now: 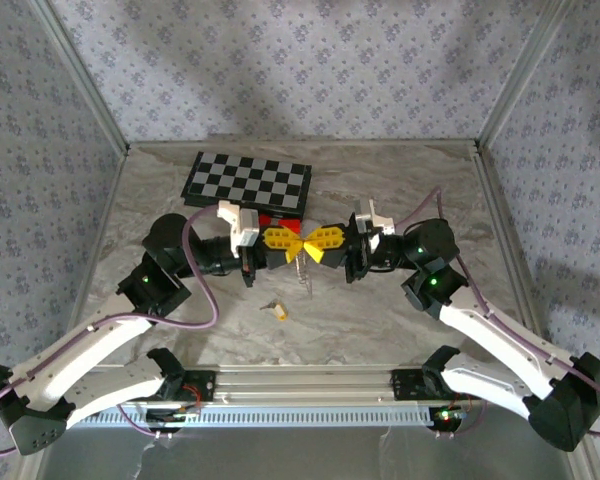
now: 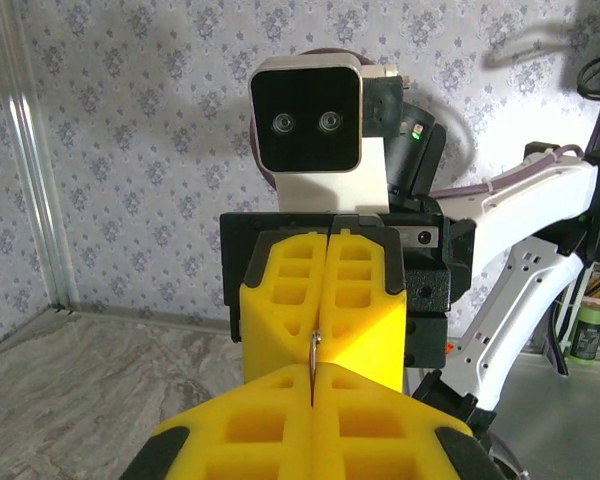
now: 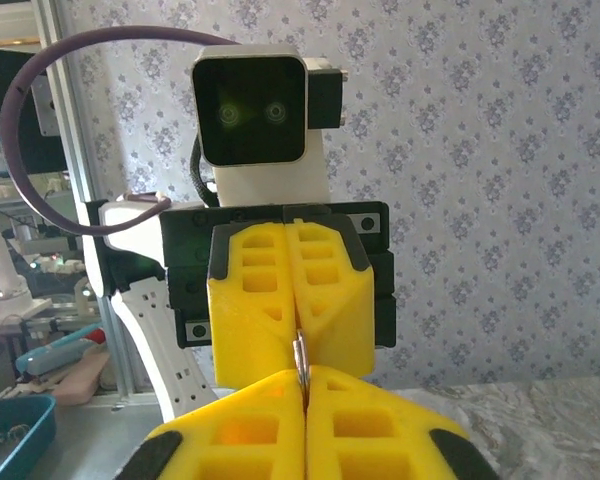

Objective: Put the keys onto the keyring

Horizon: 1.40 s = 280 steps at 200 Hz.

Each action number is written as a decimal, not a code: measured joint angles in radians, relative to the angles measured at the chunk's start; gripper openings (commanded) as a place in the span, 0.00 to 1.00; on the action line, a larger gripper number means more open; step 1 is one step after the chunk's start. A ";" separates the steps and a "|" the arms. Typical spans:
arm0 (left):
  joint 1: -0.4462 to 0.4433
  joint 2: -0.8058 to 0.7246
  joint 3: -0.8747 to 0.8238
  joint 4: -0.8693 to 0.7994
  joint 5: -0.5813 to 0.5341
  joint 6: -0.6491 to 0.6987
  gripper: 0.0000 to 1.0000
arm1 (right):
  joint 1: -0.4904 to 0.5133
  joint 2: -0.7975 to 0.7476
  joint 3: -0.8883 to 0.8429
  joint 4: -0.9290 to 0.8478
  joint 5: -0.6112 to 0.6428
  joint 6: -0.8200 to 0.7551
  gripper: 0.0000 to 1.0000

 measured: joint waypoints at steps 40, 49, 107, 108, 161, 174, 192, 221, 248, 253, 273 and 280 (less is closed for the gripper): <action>0.000 0.000 0.014 -0.120 0.000 0.074 0.00 | 0.005 -0.047 0.023 -0.197 0.048 -0.110 0.24; 0.000 0.000 0.025 -0.154 -0.001 0.093 0.00 | 0.010 -0.055 0.040 -0.252 0.058 -0.141 0.24; 0.000 0.021 0.110 -0.303 -0.003 0.197 0.00 | 0.029 -0.076 0.111 -0.494 0.097 -0.293 0.23; 0.000 0.021 0.110 -0.304 -0.003 0.197 0.00 | 0.029 -0.076 0.111 -0.496 0.098 -0.294 0.23; 0.000 0.034 0.113 -0.363 -0.003 0.231 0.00 | 0.035 -0.074 0.114 -0.559 0.109 -0.335 0.20; 0.000 0.034 0.114 -0.375 -0.003 0.236 0.00 | 0.038 -0.071 0.115 -0.560 0.109 -0.336 0.19; 0.000 0.034 0.117 -0.386 -0.003 0.240 0.00 | 0.041 -0.065 0.115 -0.560 0.113 -0.339 0.15; 0.000 0.037 0.120 -0.390 -0.003 0.246 0.00 | 0.048 -0.056 0.117 -0.566 0.116 -0.345 0.10; 0.000 0.039 0.126 -0.392 -0.004 0.246 0.00 | 0.052 -0.055 0.132 -0.586 0.119 -0.363 0.00; 0.000 0.039 0.128 -0.392 -0.003 0.246 0.00 | 0.052 -0.055 0.134 -0.587 0.120 -0.362 0.00; 0.000 0.038 0.129 -0.391 -0.007 0.245 0.23 | 0.054 -0.055 0.137 -0.591 0.121 -0.365 0.00; 0.000 0.038 0.129 -0.389 -0.007 0.241 0.27 | 0.056 -0.055 0.137 -0.592 0.124 -0.365 0.00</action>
